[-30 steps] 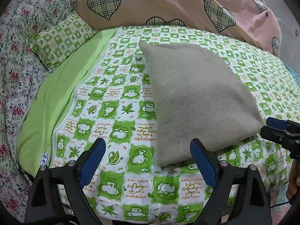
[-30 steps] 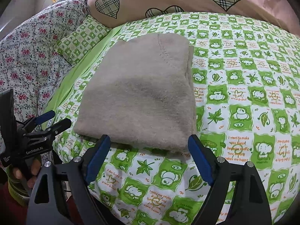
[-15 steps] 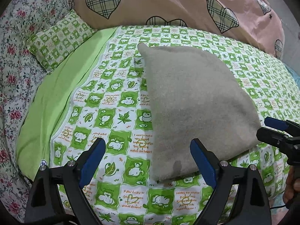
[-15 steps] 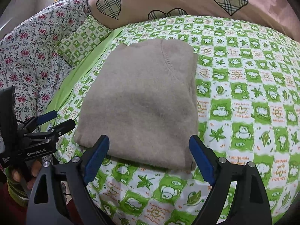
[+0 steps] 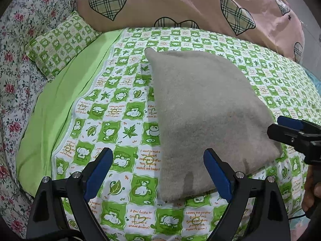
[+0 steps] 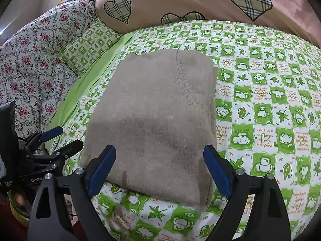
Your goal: Fold small clothes
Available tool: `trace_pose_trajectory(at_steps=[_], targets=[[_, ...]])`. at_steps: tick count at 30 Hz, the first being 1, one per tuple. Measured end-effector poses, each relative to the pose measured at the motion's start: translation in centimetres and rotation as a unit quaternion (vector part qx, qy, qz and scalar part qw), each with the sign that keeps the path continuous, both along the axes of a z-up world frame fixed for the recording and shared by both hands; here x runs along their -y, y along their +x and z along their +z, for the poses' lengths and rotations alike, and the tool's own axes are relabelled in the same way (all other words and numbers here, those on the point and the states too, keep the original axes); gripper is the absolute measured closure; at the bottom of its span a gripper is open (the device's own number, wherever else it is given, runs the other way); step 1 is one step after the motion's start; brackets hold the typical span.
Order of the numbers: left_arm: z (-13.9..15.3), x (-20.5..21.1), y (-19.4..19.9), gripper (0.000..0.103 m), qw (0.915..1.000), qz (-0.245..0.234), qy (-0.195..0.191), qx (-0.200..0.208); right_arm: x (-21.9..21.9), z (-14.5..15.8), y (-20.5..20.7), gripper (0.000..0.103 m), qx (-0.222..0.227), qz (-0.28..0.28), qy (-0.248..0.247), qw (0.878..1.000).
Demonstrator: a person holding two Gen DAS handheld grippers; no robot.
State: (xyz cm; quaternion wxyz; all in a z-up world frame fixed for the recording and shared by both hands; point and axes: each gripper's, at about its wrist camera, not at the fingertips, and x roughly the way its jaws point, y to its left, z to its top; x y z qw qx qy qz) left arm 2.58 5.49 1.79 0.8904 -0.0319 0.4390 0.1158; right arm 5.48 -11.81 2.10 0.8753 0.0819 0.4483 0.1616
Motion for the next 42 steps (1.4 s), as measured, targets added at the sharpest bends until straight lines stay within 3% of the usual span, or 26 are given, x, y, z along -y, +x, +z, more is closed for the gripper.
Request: trace_pose_trajectory(at_steps=[42], targets=[[-0.3, 0.1, 1.0, 0.011, 0.9996, -0.016, -0.022, -0.005, 0.6, -1.2, 0.8, 0.012, -0.015, -0.006, 0.002, 1.0]])
